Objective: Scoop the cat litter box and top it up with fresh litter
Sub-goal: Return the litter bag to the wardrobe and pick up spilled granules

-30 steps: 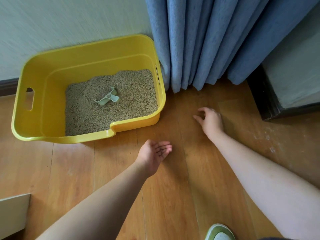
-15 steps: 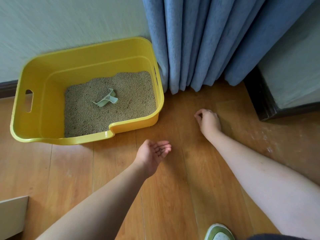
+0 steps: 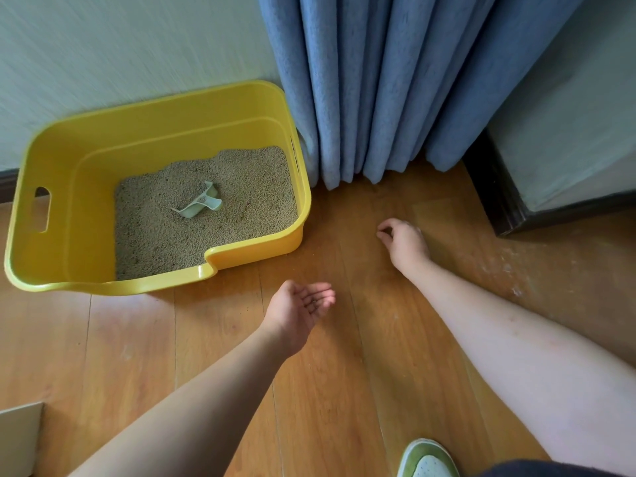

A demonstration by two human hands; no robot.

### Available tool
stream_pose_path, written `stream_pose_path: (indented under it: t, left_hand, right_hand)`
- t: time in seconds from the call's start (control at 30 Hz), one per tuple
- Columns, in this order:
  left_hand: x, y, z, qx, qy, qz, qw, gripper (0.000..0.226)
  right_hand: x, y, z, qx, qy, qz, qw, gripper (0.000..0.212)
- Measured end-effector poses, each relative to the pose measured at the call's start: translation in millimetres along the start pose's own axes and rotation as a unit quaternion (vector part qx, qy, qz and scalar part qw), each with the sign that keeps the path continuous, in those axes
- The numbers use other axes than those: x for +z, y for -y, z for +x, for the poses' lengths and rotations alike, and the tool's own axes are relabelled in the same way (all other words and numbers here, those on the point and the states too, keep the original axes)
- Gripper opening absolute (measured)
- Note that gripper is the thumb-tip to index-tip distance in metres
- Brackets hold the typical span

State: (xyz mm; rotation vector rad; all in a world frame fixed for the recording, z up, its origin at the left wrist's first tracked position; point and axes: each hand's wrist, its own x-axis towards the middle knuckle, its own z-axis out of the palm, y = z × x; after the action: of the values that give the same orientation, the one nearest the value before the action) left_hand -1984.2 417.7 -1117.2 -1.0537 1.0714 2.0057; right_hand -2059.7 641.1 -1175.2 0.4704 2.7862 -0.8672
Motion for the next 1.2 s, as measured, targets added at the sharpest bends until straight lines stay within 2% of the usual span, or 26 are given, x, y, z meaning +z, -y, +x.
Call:
stream_pose_path:
  t: [0.47, 0.73, 0.87, 0.97, 1.03, 1.07, 1.13, 1.2]
  left_hand:
    - [-5, -12, -1, 0.017, -0.005, -0.026, 0.999, 0.048]
    - [-8, -13, 3, 0.018, -0.006, -0.026, 0.999, 0.047]
    - [-11, -13, 3, 0.019, -0.009, -0.026, 0.999, 0.048]
    - [-11, -14, 3, 0.016, -0.007, -0.028, 0.999, 0.048]
    - [-10, -16, 3, 0.016, -0.005, -0.028, 0.999, 0.048]
    - [-10, -16, 3, 0.016, -0.005, -0.028, 0.999, 0.047]
    - [-9, -16, 4, 0.013, -0.005, -0.027, 1.000, 0.047]
    - [-7, -14, 5, 0.007, -0.003, -0.022, 1.000, 0.047]
  right_hand:
    - [7, 8, 5, -0.035, -0.047, -0.010, 0.998, 0.018]
    - [7, 7, 7, -0.051, -0.033, -0.019, 0.998, 0.016]
    - [8, 10, 9, -0.031, -0.004, -0.043, 0.999, 0.017]
    - [4, 18, 4, 0.019, -0.013, 0.038, 0.999, 0.018]
    - [-2, 25, -2, 0.083, -0.015, 0.169, 0.982, 0.027]
    - [-4, 27, -4, 0.123, -0.004, 0.245, 0.962, 0.034]
    - [-6, 27, -11, 0.197, 0.040, 0.384, 0.901, 0.046]
    - [-9, 25, -21, 0.240, 0.084, 0.486, 0.836, 0.048]
